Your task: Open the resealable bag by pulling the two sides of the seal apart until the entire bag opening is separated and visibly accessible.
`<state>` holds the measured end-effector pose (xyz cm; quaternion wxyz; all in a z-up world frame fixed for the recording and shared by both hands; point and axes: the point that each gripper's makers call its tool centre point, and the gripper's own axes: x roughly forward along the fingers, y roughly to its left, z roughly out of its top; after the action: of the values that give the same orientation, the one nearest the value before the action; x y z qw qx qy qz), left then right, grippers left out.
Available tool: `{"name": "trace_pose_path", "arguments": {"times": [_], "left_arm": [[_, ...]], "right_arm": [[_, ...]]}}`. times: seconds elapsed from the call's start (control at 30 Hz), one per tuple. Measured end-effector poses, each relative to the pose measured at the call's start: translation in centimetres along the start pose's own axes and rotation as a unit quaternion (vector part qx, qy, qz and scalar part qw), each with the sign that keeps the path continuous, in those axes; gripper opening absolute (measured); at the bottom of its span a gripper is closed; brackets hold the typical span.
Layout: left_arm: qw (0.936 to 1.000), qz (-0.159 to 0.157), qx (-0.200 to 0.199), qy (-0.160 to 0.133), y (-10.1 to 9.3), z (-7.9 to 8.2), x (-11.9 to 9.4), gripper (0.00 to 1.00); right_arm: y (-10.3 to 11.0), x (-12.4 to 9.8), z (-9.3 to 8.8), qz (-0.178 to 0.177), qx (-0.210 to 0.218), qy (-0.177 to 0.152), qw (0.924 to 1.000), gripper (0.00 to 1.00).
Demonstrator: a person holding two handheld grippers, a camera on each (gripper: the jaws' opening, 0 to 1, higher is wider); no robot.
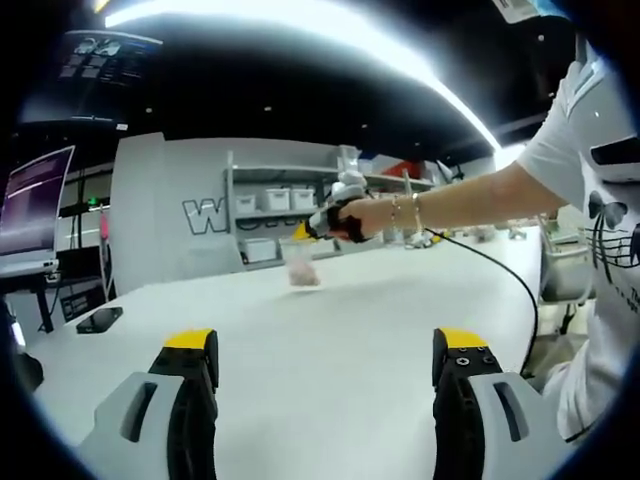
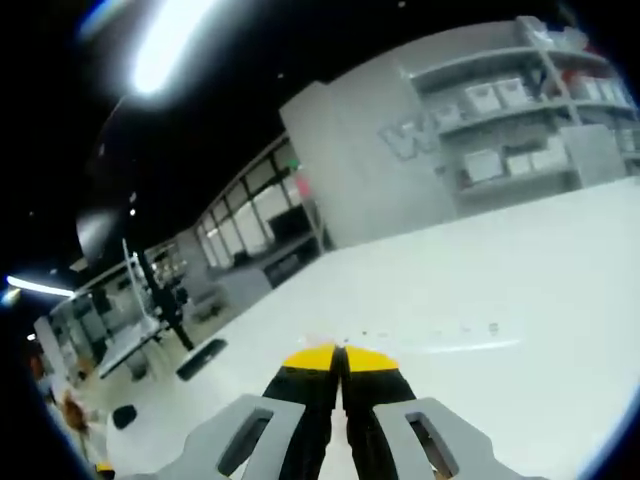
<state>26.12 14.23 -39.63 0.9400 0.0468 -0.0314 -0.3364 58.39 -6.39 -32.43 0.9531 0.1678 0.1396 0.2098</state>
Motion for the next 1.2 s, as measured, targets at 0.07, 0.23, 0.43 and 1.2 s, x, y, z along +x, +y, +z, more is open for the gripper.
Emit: {"name": "trace_pose_path", "arguments": {"times": [0.07,0.23,0.43,1.2], "left_arm": [[1.0000,0.001,0.001,0.000,0.1,-0.1,0.0,0.87],[1.0000,0.002,0.005,-0.005,0.0,0.0,0.1,0.88],[0.9999,-0.001,0.010,0.001,-0.1,-0.3,0.2,0.88],[0.9999,-0.010,0.000,-0.002,-0.5,-0.4,0.3,0.90]], "right_arm": [[-0.3,0.2,0.0,-0.004,-0.001,0.000,1.0000,0.00],[-0.8,0.5,0.2,-0.011,-0.012,-0.002,0.9999,0.00],[-1.7,1.0,0.8,-0.027,-0.013,-0.008,0.9995,0.00],[-4.1,2.2,2.0,-0.071,-0.040,-0.029,0.9962,0.00]]}}
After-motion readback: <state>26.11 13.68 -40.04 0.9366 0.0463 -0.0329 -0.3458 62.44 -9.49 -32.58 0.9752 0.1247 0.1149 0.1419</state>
